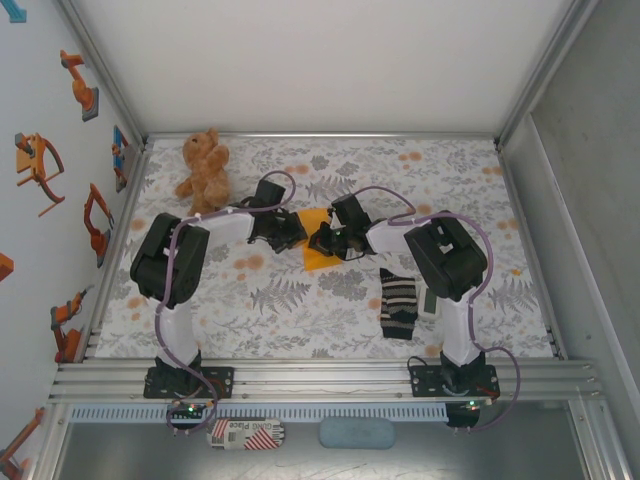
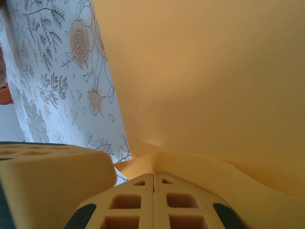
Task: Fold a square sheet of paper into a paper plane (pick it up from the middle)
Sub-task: Fold the second fold of the triangle at the center of the table.
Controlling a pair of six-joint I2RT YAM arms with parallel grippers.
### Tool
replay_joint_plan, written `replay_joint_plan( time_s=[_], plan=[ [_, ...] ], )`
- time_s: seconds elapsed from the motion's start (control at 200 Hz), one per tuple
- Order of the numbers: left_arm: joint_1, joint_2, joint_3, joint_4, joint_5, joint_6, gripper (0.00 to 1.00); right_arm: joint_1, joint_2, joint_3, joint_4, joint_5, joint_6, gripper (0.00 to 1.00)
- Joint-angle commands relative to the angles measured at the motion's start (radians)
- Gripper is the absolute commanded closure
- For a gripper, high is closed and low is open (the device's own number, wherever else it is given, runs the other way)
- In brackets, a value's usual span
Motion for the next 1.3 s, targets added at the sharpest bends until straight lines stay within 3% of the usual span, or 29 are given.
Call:
replay_joint_plan(
  time_s=[0.0, 0.676, 1.017, 1.292],
  plan=[
    [-0.005, 0.025, 0.029, -0.032, -0.011, 0.028, 0.94, 0.002, 0.015, -0.001, -0.073, 0.024, -0.011, 1.00],
    [-0.005, 0.074, 0.057, -0.099, -0.057, 0.064, 0.94, 0.003, 0.007, -0.002, -0.063, 0.013, -0.009, 1.00],
    [-0.006, 0.102, 0.065, -0.168, -0.093, 0.126, 0.95, -0.015, -0.137, -0.048, 0.032, -0.019, -0.061, 1.00],
    [-0.005, 0.114, 0.084, -0.182, -0.085, 0.150, 0.95, -0.015, -0.088, -0.084, 0.013, -0.036, -0.085, 1.00]
  ],
)
